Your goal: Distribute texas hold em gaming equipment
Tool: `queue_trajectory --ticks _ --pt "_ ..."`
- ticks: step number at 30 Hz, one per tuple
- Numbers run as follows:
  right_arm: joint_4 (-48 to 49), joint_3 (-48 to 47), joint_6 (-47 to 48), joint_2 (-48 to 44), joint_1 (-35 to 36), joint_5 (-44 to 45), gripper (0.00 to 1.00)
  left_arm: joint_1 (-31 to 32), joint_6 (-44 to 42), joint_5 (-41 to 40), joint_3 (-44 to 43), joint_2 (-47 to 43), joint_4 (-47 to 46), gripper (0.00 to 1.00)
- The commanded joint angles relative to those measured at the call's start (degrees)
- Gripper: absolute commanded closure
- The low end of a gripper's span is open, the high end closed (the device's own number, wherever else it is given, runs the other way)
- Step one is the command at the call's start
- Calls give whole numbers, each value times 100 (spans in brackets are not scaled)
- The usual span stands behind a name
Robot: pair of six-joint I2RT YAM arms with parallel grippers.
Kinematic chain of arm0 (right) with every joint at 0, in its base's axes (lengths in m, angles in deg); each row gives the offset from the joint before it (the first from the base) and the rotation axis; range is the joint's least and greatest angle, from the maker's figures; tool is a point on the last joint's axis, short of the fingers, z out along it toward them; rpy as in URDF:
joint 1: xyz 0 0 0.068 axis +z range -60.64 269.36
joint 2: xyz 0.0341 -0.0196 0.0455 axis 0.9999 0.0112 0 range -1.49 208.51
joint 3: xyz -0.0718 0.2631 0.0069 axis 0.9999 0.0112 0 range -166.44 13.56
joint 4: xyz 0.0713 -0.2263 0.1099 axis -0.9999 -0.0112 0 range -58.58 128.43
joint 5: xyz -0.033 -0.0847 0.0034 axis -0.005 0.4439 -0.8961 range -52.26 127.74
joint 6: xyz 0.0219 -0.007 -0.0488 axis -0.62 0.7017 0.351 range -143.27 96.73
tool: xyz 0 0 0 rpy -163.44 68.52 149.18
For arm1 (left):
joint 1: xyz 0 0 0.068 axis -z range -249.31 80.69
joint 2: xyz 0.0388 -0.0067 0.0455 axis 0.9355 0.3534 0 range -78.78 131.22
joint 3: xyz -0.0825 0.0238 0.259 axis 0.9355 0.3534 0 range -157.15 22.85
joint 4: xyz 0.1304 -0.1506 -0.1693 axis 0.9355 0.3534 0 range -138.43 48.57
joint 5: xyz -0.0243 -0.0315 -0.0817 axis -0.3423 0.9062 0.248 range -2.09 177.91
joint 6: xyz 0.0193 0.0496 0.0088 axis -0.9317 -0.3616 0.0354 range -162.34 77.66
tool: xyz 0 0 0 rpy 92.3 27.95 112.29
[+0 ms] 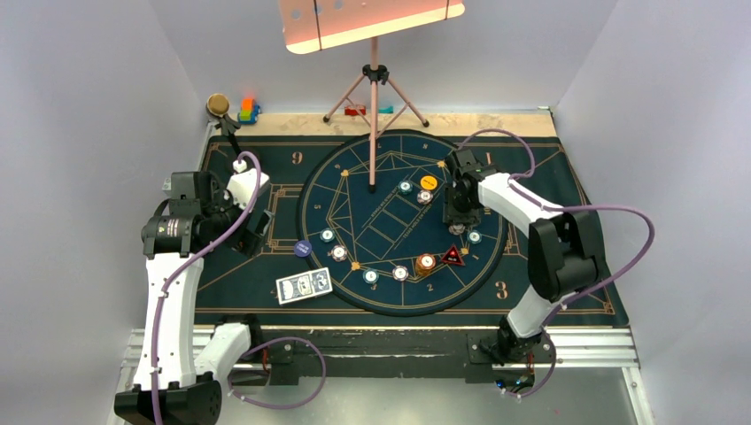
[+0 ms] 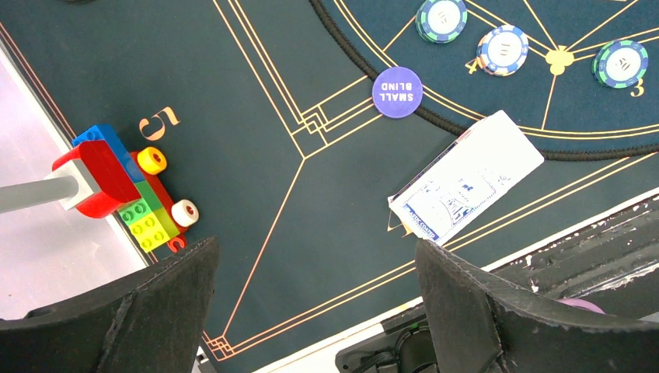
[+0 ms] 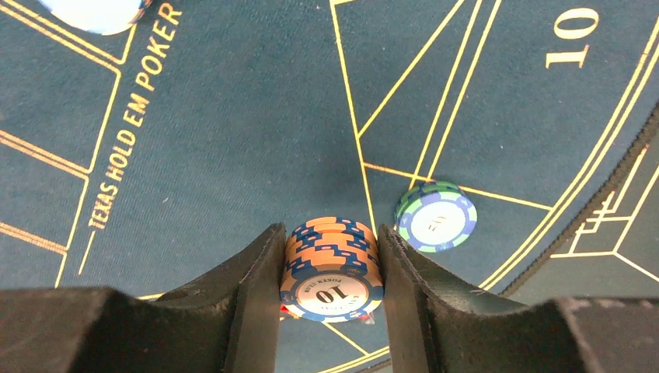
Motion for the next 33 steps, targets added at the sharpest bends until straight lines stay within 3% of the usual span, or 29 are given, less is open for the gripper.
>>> queue_trajectory --ticks 1,9,25,28,31,33 --pt "442 -34 -140 269 -40 -58 85 -29 -55 76 -45 -2 -115 0" --pt "558 -112 -132 662 -162 40 85 -25 -83 68 -27 -8 -117 0" --pt "625 468 -319 450 -254 408 80 -25 -105 88 -70 -16 -52 0" --pt "575 459 -310 449 -278 441 72 -26 -99 107 -87 10 -47 0" --pt "561 437 -310 442 -273 401 49 -27 -90 119 -122 38 -32 0" --pt "540 375 -303 401 -281 381 42 -26 -97 130 -124 41 -26 0"
